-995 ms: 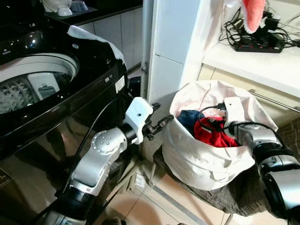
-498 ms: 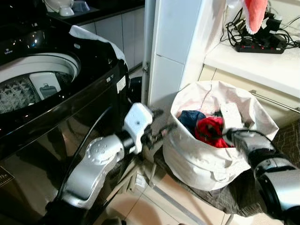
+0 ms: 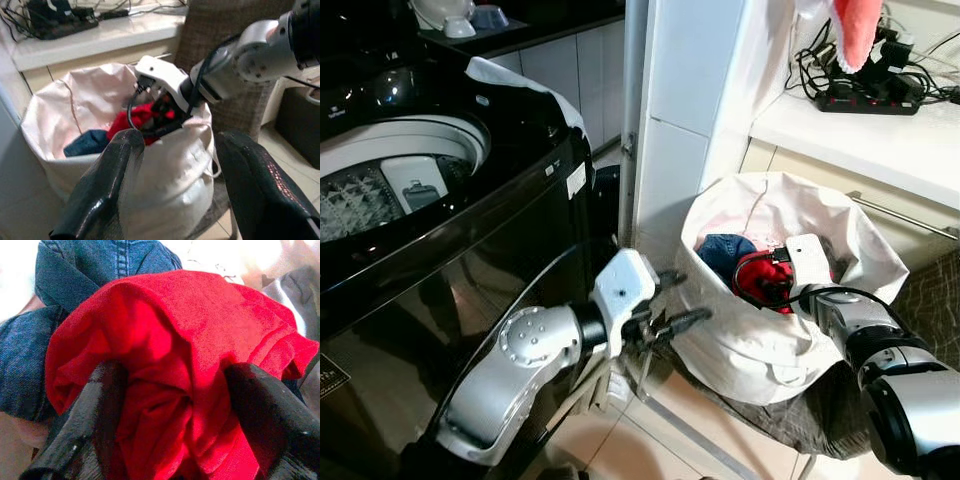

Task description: Clothes washing

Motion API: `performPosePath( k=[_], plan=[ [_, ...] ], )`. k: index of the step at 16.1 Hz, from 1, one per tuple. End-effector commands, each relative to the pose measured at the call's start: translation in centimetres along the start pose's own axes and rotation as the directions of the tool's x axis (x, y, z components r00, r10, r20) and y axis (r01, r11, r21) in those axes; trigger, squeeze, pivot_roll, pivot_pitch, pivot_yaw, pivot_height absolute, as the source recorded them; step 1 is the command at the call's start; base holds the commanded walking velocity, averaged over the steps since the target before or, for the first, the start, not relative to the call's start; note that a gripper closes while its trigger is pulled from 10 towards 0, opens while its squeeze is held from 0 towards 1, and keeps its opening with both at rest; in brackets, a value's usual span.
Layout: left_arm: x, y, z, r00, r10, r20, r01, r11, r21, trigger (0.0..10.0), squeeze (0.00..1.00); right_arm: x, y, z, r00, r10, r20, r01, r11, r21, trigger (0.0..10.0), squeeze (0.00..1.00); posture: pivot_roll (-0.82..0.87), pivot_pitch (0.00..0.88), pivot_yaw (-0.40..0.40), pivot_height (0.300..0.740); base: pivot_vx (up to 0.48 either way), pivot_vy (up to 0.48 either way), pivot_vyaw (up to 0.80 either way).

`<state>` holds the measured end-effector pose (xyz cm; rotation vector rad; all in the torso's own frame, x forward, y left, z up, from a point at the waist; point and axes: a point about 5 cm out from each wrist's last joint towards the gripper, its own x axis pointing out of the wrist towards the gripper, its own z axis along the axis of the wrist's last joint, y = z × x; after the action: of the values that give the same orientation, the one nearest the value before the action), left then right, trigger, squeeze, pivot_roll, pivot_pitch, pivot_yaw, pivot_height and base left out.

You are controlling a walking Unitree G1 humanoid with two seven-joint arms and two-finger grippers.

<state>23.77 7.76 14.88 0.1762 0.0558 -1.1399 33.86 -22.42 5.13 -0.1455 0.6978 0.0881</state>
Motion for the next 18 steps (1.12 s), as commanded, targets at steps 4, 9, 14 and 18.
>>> performPosePath(
  k=[4, 9, 14, 18],
  plan=[
    [0.09, 0.07, 0.2, 1.0, -0.018, -0.015, 0.018, 1.0, 0.009, 10.0, 0.0, -0.16, -0.75, -0.52, 1.0, -0.025, -0.017, 0.025, 1.0, -0.002, 0.0, 0.0, 0.07, 0.0, -0.049, 0.74, 0.0, 0.0, 0.0],
    [0.16, 0.45, 0.14, 1.0, -0.004, -0.022, 0.005, 1.0, 0.02, 10.0, 0.0, -0.21, -0.93, -0.18, 0.999, -0.034, -0.006, 0.034, 0.999, 0.004, 0.0, 0.0, 0.07, 0.0, -0.046, 0.74, 0.0, 0.0, 0.0],
    [0.13, 0.71, 0.04, 1.0, 0.007, -0.026, -0.006, 1.0, 0.027, 10.0, 0.0, -0.27, -1.13, 0.04, 0.999, -0.038, 0.001, 0.038, 0.999, 0.013, 0.0, 0.0, 0.07, 0.0, -0.044, 0.74, 0.0, 0.0, 0.0],
    [0.11, 0.89, -0.05, 0.999, 0.017, -0.031, -0.016, 0.999, 0.03, 10.0, 0.0, -0.29, -1.22, 0.13, 0.999, -0.041, 0.007, 0.041, 0.999, 0.023, 0.0, 0.0, 0.06, 0.0, -0.041, 0.74, 0.0, 0.0, 0.0]
  ],
)
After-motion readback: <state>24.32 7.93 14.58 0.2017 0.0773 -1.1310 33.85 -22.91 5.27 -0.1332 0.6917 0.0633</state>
